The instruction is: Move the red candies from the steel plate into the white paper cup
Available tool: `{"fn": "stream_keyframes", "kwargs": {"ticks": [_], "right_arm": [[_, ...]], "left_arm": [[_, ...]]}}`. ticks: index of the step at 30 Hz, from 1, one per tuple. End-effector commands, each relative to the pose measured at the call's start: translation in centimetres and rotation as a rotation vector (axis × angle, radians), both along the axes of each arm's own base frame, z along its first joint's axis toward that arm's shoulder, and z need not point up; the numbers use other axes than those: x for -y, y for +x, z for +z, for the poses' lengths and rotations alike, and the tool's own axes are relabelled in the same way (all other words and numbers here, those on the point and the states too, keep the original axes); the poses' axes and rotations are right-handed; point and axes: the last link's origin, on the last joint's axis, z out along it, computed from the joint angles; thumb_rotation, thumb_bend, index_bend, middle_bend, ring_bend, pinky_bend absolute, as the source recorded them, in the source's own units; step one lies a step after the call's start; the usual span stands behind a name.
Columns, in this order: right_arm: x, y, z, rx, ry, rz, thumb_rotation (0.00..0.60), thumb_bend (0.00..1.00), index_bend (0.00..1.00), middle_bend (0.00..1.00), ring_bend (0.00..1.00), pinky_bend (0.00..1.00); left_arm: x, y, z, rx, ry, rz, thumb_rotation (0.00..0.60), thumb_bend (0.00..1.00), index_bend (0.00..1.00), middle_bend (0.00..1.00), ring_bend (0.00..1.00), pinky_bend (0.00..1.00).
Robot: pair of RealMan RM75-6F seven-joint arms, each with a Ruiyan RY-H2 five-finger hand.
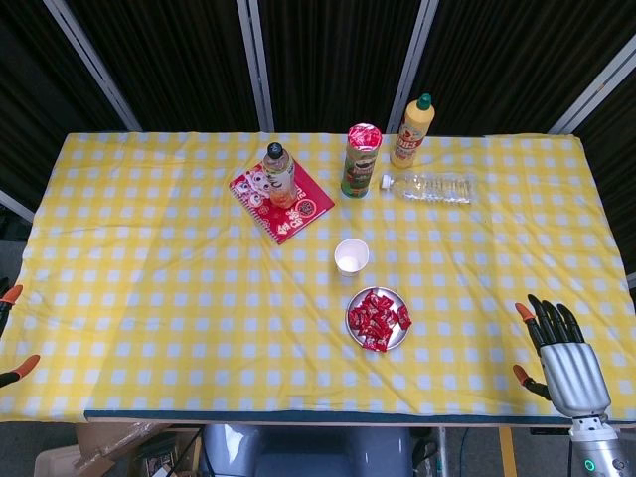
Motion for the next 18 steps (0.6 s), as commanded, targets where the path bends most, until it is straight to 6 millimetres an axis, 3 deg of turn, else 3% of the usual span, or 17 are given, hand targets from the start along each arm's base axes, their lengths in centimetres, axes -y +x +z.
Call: {"fn": "stream_keyframes", "kwargs": {"ticks": [1,18], "right_arm": [[0.00,0.03,-0.02,-0.008,0.009,-0.007,0.600,0.28,0.00,0.00,0.00,0.07],[0.02,0.52,-0.13,0.004,-0.004,0.009,0.600,0.28,0.00,0.00,0.00,0.07]], "left_arm": [[-0.04,0.04,0.00,0.002,-0.005,0.008,0.600,0.00,0.00,0.00,0.00,0.00],[0.01,0.20,0.02,0.004,-0.007,0.008,0.600,0.00,0.00,0.00,0.00,0.00]]}}
